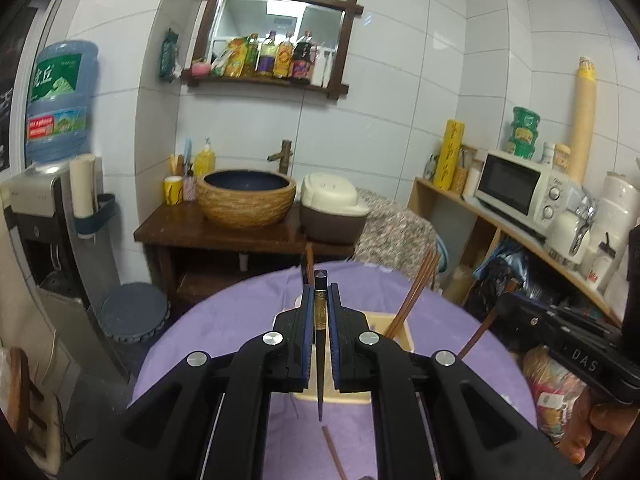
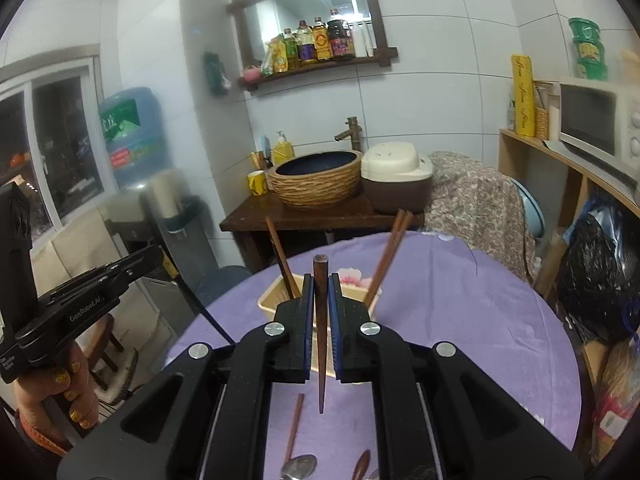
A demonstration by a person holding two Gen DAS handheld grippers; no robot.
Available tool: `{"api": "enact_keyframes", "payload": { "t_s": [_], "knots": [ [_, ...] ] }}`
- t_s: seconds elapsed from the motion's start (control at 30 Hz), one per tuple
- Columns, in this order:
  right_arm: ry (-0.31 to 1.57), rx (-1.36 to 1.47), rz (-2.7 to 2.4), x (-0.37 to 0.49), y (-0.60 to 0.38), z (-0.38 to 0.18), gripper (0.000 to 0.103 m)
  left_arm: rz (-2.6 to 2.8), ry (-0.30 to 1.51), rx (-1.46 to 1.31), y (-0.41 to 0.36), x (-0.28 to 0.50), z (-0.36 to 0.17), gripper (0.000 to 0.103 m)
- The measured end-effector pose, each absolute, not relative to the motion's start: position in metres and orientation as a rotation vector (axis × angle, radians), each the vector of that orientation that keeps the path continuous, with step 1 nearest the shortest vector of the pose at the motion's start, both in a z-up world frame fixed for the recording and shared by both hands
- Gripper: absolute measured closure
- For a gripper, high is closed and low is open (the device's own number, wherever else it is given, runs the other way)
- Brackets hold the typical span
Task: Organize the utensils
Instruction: 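Lift both held chopsticks and carry them above the cream holder, then lower both chopsticks into the holder and open both tools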
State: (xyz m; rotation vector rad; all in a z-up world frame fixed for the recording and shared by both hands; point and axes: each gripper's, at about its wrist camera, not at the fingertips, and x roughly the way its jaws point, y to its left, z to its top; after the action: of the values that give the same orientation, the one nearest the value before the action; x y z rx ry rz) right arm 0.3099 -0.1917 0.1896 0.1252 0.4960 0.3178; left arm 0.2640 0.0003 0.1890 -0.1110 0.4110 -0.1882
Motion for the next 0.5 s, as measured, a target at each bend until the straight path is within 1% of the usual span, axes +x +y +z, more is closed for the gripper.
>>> {"api": "enact_keyframes", "payload": {
  "t_s": [0.17, 0.27, 0.37, 0.5],
  "knots": [
    [0.418, 0.113, 0.322, 0.317, -0.188, 0.247, 0.095, -0.188, 0.336, -0.116, -0.006, 0.277, 0.243, 0.095],
    [0.381, 0.113, 0.299, 0.329, -0.187, 0.27, 0.095, -0.173, 0.304, -0.136, -0.012, 0.291, 0.262, 0.095],
    [0.375, 0.119, 0.273, 0.344, -0.187, 0.281, 0.095, -0.163, 0.291, -0.137, -0.02, 0.304, 0.268, 0.095],
    [0.371, 0.131, 0.257, 0.362, -0.192, 0.281, 0.095, -0.146, 0.281, -0.134, -0.026, 0.321, 0.266, 0.095]
  ]
}}
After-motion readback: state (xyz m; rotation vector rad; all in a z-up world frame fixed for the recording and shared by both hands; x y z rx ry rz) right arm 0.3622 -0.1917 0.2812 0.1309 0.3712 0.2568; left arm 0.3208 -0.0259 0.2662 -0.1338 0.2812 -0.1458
